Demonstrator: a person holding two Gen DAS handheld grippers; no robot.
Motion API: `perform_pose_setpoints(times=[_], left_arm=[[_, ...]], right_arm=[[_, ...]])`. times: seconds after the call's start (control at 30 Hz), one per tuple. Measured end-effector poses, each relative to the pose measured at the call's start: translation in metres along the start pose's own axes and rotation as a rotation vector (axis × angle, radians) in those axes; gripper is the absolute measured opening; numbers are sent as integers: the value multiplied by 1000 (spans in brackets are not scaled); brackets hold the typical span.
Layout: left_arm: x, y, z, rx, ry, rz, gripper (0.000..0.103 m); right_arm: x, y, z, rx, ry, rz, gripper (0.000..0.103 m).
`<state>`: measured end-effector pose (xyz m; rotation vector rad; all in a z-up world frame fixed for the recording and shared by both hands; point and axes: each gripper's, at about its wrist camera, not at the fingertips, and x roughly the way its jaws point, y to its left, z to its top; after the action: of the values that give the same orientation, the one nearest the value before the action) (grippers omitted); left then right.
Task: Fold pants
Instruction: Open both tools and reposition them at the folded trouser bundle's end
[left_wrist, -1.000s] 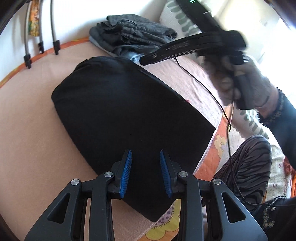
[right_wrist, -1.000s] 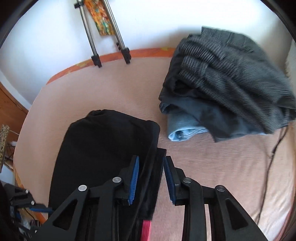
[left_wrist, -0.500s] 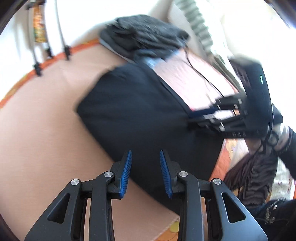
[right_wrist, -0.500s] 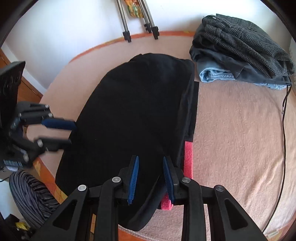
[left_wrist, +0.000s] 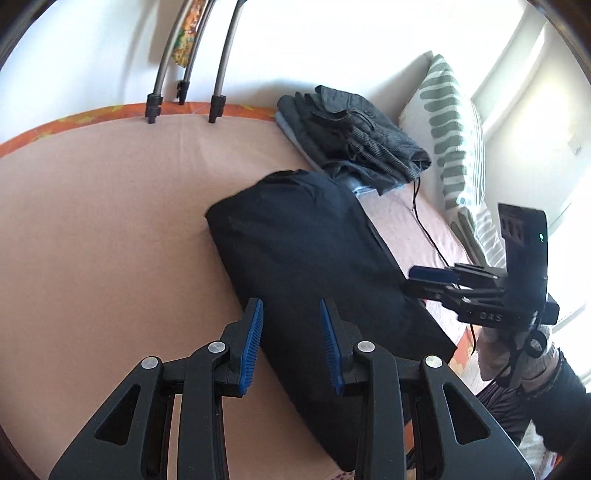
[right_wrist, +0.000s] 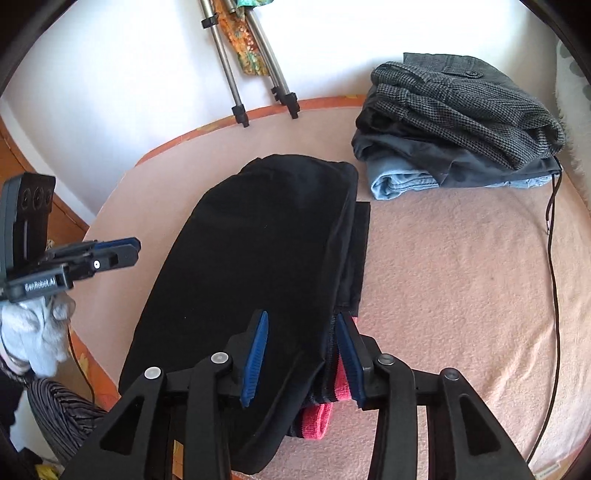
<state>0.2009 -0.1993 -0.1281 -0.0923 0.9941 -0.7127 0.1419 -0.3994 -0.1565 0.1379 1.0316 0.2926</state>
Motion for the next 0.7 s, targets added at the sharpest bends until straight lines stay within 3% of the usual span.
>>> perform_pose_setpoints(times=[0.23, 0.33, 0.5, 0.7], left_arm=[[5, -21, -41, 5, -41, 128, 34], [11, -23, -48, 11, -29, 170, 43], [17, -31, -56, 85, -35, 246, 46], [18, -27, -53, 71, -9, 224, 46]], right_arm=[[7, -3, -2, -8, -18, -50, 41], [6, -8, -4, -3, -37, -79, 59], [11, -7, -1, -12, -50, -63, 67], [20, -5, 8, -40, -54, -77, 70]])
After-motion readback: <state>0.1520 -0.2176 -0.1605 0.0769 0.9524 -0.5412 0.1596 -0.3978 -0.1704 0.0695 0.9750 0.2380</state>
